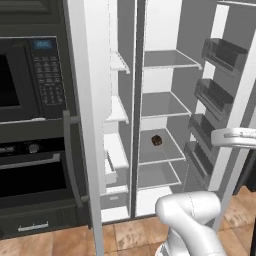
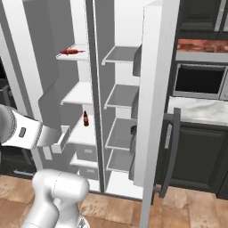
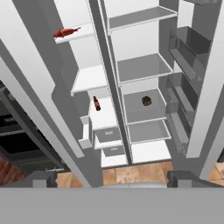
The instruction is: There's a fish in the fridge that needs to be moved to the freezer for freezing. Pick up the fish from the fridge, place it on any shelf in the freezer, and close the fridge and freezer doors when done.
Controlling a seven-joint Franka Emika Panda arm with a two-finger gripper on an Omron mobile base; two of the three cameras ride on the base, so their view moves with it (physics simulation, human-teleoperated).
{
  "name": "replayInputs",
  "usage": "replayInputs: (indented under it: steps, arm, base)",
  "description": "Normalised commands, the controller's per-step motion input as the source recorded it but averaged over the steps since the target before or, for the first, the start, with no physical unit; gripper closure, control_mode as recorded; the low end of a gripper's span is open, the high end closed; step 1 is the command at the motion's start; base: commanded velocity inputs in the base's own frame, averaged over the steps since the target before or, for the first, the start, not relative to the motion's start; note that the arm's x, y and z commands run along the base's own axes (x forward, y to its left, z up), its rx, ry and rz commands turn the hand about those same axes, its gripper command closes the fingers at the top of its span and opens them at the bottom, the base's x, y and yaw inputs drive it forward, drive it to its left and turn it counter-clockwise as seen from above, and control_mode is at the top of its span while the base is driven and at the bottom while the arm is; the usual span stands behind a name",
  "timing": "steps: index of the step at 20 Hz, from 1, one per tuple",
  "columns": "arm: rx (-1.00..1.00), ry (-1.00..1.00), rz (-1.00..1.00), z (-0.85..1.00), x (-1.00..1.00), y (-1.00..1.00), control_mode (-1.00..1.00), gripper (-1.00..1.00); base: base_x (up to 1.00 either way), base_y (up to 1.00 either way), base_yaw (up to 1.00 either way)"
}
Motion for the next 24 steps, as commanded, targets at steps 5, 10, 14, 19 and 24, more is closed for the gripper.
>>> replayInputs:
  steps: [5, 10, 14, 19, 24]
  arm:
    - [0.0, 0.0, 0.0, 0.0, 0.0, 0.0, 1.0, -1.0]
    - [0.0, 0.0, 0.0, 0.0, 0.0, 0.0, 1.0, -1.0]
    - [0.0, 0.0, 0.0, 0.0, 0.0, 0.0, 1.0, -1.0]
    - [0.0, 0.0, 0.0, 0.0, 0.0, 0.0, 1.0, -1.0]
    - [0.0, 0.0, 0.0, 0.0, 0.0, 0.0, 1.0, -1.0]
  base:
    - [0.41, 0.0, 0.0]
    - [-0.16, 0.0, 0.0]
    - [-0.36, 0.0, 0.0]
    - [-0.11, 0.0, 0.0]
    - [-0.35, 0.0, 0.0]
